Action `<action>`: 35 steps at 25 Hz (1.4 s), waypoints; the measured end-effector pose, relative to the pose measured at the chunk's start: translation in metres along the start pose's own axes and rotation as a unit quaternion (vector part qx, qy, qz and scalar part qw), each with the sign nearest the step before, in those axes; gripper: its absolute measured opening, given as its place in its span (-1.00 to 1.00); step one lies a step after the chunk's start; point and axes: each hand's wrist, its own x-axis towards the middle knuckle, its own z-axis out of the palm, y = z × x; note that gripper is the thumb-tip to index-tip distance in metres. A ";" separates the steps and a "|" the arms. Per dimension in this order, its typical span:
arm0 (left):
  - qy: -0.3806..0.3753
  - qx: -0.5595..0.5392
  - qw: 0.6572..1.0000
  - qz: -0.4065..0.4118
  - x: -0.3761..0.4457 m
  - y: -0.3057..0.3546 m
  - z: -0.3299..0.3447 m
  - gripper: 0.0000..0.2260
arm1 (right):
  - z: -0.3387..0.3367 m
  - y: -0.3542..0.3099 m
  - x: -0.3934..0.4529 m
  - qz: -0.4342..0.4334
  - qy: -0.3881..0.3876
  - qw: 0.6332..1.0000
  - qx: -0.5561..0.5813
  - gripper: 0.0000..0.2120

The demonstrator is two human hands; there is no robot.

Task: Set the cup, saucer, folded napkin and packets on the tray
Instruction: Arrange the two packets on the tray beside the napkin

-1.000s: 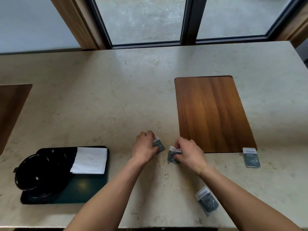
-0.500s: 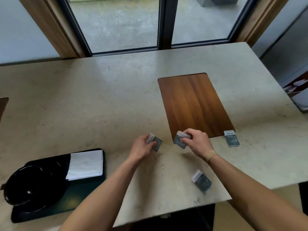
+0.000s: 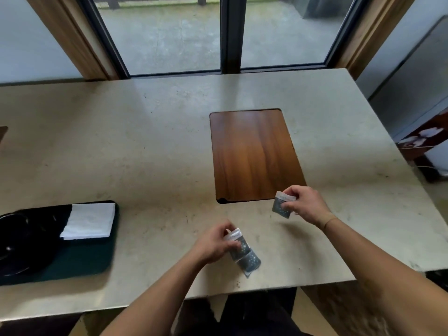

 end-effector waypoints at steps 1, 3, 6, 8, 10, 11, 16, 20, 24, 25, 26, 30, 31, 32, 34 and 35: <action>0.022 0.016 1.000 -0.012 -0.006 0.001 0.010 -0.74 | -0.008 0.011 0.003 -0.002 -0.013 1.000 -0.002 -0.73; 0.070 0.041 0.996 -0.034 -0.015 0.004 0.025 -0.63 | -0.024 0.030 0.010 -0.007 -0.034 0.999 -0.007 -0.55; 0.123 0.065 0.989 -0.051 -0.027 0.006 0.045 -0.55 | -0.037 0.049 0.021 -0.018 -0.065 0.997 -0.025 -0.35; 0.153 0.089 0.983 -0.054 -0.030 0.007 0.053 -0.56 | -0.038 0.055 0.026 -0.026 -0.074 0.996 -0.043 -0.30; 0.174 0.119 0.975 -0.068 -0.029 0.008 0.059 -0.58 | -0.038 0.059 0.032 -0.034 -0.075 0.995 -0.057 -0.28; 0.181 0.140 0.970 -0.076 -0.029 0.008 0.061 -0.59 | -0.036 0.060 0.033 -0.038 -0.073 0.994 -0.068 -0.28; 0.207 0.192 0.956 -0.075 -0.027 0.004 0.069 -0.61 | -0.035 0.054 0.044 -0.063 -0.069 0.983 -0.158 -0.41; 0.201 0.171 0.961 -0.082 -0.025 0.001 0.069 -0.60 | -0.042 0.045 0.053 -0.094 -0.079 0.973 -0.195 -0.47; 0.197 0.168 0.962 -0.087 -0.025 0.001 0.071 -0.55 | -0.053 0.045 0.064 -0.096 -0.112 0.961 -0.235 -0.40; 0.198 0.180 0.960 -0.086 -0.026 0.002 0.072 -0.55 | -0.054 0.047 0.066 -0.095 -0.116 0.957 -0.248 -0.40; 0.202 0.194 0.956 -0.085 -0.026 0.004 0.074 -0.55 | -0.054 0.048 0.068 -0.095 -0.115 0.955 -0.257 -0.42; 0.221 0.204 0.949 -0.088 -0.027 0.008 0.079 -0.58 | -0.046 0.052 0.072 -0.080 -0.082 0.953 -0.281 -0.67; 0.220 0.194 0.951 -0.093 -0.026 0.010 0.079 -0.60 | -0.045 0.053 0.073 -0.075 -0.080 0.953 -0.281 -0.70; 0.215 0.187 0.953 -0.100 -0.024 0.010 0.078 -0.62 | -0.044 0.054 0.075 -0.072 -0.082 0.954 -0.278 -0.70; 0.199 0.178 0.957 -0.115 -0.020 0.011 0.077 -0.67 | -0.044 0.056 0.079 -0.071 -0.093 0.956 -0.269 -0.68; 0.194 0.172 0.958 -0.123 -0.019 0.012 0.075 -0.68 | -0.045 0.056 0.081 -0.072 -0.099 0.956 -0.266 -0.67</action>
